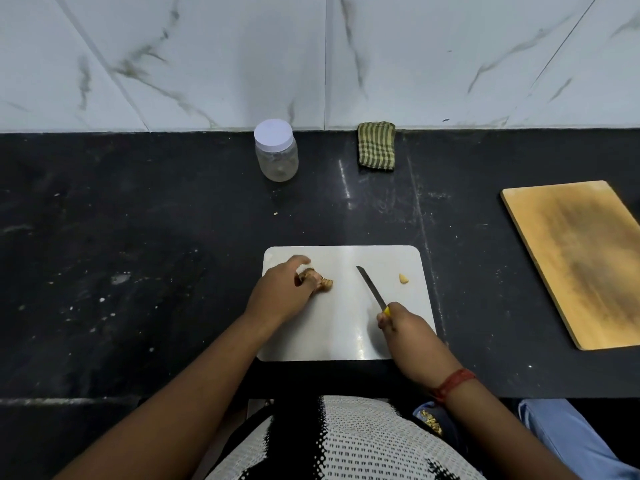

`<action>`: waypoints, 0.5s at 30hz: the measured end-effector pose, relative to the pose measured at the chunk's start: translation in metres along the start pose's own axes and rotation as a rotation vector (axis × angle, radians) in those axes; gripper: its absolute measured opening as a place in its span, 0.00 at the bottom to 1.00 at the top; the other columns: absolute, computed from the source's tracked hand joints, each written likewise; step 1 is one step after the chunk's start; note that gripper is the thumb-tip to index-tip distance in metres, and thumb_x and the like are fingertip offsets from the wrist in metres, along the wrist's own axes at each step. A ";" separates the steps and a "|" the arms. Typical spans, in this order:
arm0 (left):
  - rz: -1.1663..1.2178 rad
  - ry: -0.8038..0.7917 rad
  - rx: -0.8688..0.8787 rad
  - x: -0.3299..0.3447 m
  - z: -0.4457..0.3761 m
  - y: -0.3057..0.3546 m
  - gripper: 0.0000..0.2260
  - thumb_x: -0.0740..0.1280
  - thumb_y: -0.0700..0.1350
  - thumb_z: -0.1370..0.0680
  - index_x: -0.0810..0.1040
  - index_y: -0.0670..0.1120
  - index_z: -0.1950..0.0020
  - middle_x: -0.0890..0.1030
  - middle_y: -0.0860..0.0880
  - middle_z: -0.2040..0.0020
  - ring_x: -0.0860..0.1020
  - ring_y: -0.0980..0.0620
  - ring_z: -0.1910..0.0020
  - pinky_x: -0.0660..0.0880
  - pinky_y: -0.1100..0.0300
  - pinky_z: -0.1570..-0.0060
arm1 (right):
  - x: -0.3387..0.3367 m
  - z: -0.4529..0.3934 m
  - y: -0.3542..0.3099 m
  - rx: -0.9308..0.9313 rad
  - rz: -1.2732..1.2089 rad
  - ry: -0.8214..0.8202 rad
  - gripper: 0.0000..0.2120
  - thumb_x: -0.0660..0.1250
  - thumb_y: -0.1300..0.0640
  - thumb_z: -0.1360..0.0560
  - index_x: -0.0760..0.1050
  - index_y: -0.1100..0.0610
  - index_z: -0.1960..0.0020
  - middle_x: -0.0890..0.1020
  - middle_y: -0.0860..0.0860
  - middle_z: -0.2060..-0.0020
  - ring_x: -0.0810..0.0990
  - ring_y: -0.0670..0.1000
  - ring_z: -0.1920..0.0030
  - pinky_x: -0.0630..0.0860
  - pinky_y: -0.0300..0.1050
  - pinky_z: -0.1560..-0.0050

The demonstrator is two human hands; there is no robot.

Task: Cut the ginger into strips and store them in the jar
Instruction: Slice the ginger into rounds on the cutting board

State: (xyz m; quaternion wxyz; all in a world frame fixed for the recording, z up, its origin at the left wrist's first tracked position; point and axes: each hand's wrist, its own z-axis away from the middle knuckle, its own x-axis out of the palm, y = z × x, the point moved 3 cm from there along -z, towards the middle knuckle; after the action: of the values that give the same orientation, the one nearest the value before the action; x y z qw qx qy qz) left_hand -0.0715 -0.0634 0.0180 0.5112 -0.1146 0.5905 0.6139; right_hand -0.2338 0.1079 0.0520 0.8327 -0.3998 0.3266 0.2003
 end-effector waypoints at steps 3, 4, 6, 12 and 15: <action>0.015 0.003 -0.012 0.001 0.002 -0.002 0.08 0.66 0.57 0.20 0.78 0.56 0.44 0.80 0.55 0.56 0.79 0.52 0.55 0.72 0.58 0.58 | 0.002 0.000 -0.006 -0.020 -0.019 -0.023 0.13 0.52 0.52 0.17 0.69 0.60 0.50 0.79 0.56 0.56 0.78 0.56 0.57 0.74 0.48 0.55; 0.029 0.005 -0.025 0.002 0.003 -0.003 0.08 0.66 0.58 0.20 0.77 0.56 0.46 0.80 0.56 0.57 0.79 0.53 0.56 0.72 0.58 0.60 | 0.004 -0.001 -0.008 -0.027 -0.024 -0.031 0.13 0.52 0.52 0.18 0.69 0.60 0.50 0.79 0.56 0.56 0.78 0.56 0.56 0.75 0.48 0.54; 0.035 0.004 -0.046 0.002 0.002 -0.004 0.09 0.65 0.59 0.20 0.76 0.55 0.50 0.80 0.56 0.61 0.79 0.54 0.59 0.70 0.58 0.64 | 0.007 -0.001 -0.012 -0.042 -0.031 -0.047 0.12 0.53 0.53 0.18 0.69 0.60 0.50 0.80 0.56 0.55 0.78 0.56 0.56 0.75 0.49 0.53; -0.039 0.023 -0.069 0.000 0.002 -0.009 0.16 0.62 0.62 0.19 0.74 0.51 0.56 0.79 0.54 0.62 0.78 0.50 0.61 0.73 0.56 0.63 | 0.011 -0.002 -0.017 -0.072 -0.022 -0.063 0.11 0.53 0.53 0.18 0.69 0.60 0.51 0.80 0.56 0.57 0.78 0.56 0.57 0.74 0.49 0.54; -0.024 0.063 -0.038 0.002 0.006 -0.007 0.14 0.62 0.60 0.18 0.75 0.51 0.49 0.79 0.56 0.56 0.78 0.53 0.57 0.72 0.56 0.60 | 0.012 -0.003 -0.016 -0.067 -0.017 -0.063 0.11 0.54 0.53 0.18 0.68 0.59 0.52 0.79 0.56 0.60 0.77 0.55 0.59 0.72 0.48 0.58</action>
State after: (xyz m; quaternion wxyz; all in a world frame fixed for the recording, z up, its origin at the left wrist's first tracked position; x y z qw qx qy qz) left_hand -0.0642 -0.0584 0.0138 0.4973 -0.1508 0.5931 0.6150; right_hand -0.2174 0.0971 0.0509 0.8303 -0.4237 0.2900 0.2166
